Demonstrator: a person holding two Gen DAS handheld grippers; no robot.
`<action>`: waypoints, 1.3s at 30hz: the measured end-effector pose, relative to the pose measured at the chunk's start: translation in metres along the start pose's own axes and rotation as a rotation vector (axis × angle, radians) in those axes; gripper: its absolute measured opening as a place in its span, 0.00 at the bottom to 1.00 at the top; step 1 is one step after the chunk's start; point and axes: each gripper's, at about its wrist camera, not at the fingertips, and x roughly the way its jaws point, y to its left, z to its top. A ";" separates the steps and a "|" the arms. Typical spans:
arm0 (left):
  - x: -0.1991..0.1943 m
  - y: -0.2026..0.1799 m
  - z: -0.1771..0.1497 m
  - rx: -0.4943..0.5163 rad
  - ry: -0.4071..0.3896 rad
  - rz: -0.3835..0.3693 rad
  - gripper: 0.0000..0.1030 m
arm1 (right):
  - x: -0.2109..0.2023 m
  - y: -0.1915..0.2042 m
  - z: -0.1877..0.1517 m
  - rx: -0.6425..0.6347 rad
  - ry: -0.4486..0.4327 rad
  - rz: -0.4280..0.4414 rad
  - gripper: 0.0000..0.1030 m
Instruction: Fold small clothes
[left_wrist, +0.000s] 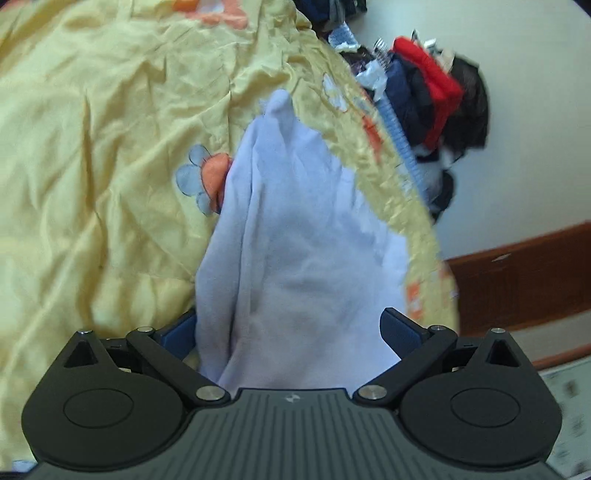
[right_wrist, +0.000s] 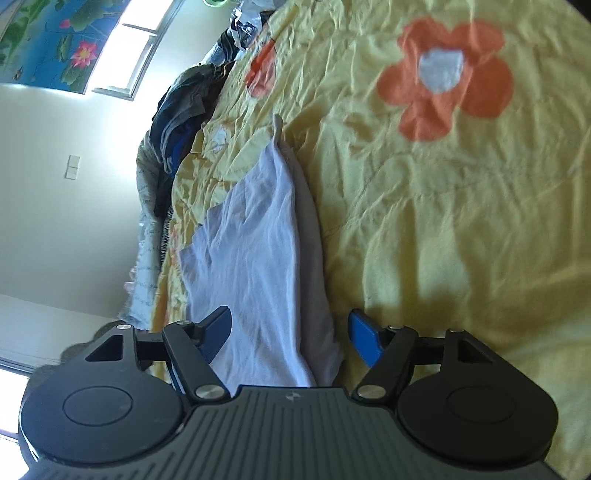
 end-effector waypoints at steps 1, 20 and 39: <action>0.000 -0.008 0.000 0.038 0.005 0.070 1.00 | -0.001 0.003 -0.001 -0.036 0.003 -0.033 0.70; 0.034 -0.009 0.000 -0.048 0.056 0.063 0.19 | 0.017 0.004 -0.010 -0.020 0.108 0.025 0.43; -0.020 -0.036 -0.022 0.056 0.050 0.039 0.10 | -0.017 0.032 -0.033 -0.077 0.053 0.052 0.16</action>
